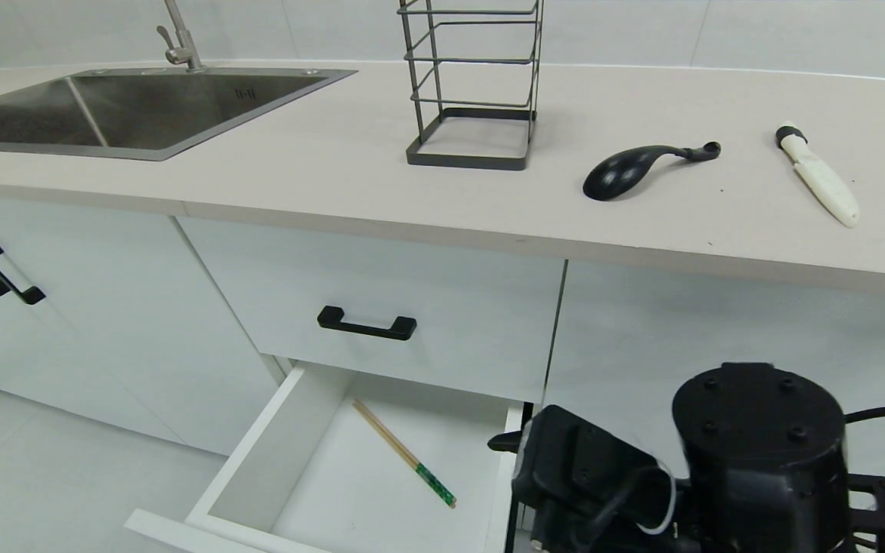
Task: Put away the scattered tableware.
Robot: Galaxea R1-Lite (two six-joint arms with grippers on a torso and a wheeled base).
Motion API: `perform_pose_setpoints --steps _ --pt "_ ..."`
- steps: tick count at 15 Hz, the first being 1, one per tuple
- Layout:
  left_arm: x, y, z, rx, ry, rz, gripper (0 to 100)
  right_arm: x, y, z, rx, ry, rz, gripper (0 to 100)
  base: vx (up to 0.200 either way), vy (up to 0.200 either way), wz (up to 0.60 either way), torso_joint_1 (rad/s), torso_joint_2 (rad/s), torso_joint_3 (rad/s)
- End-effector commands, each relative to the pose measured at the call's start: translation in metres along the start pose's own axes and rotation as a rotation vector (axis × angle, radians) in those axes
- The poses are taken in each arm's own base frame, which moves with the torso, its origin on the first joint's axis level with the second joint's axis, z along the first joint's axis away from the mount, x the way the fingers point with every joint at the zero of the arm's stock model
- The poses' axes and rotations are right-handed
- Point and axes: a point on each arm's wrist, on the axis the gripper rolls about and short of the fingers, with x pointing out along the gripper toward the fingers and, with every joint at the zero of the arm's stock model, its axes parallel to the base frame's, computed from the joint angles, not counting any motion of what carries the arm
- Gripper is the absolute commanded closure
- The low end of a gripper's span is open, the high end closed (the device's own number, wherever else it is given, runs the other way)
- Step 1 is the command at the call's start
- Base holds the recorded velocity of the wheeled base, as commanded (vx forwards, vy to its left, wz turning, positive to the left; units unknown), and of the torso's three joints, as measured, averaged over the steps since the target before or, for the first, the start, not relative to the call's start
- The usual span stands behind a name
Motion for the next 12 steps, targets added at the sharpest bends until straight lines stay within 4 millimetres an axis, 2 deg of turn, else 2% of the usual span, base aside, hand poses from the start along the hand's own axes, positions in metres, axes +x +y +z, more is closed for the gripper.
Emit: perform_pose_setpoints --steps 1,2,4,8,12 --pt "0.000 0.000 0.000 0.000 0.000 0.001 0 -0.015 -0.002 -0.001 0.027 -0.019 0.021 0 0.000 0.000 0.00 0.000 0.00 0.000" --pt "0.000 0.000 0.000 0.000 0.000 0.001 0 -0.014 0.005 -0.008 0.065 -0.003 0.083 0 0.000 0.000 0.00 0.000 0.00 0.000" --pt "0.000 0.000 0.000 0.000 0.000 0.001 0 -0.009 0.017 -0.008 0.057 0.002 0.122 0 0.000 0.000 0.00 0.000 0.00 0.000" --pt "0.000 0.000 0.000 0.000 0.000 0.001 0 0.010 0.017 -0.009 0.064 -0.038 0.107 0 0.000 0.000 0.00 0.000 0.00 0.000" --pt "0.000 0.000 0.000 0.000 0.000 0.001 0 0.018 0.016 -0.006 0.056 -0.044 0.114 0 0.000 0.000 0.00 0.000 0.00 0.000"
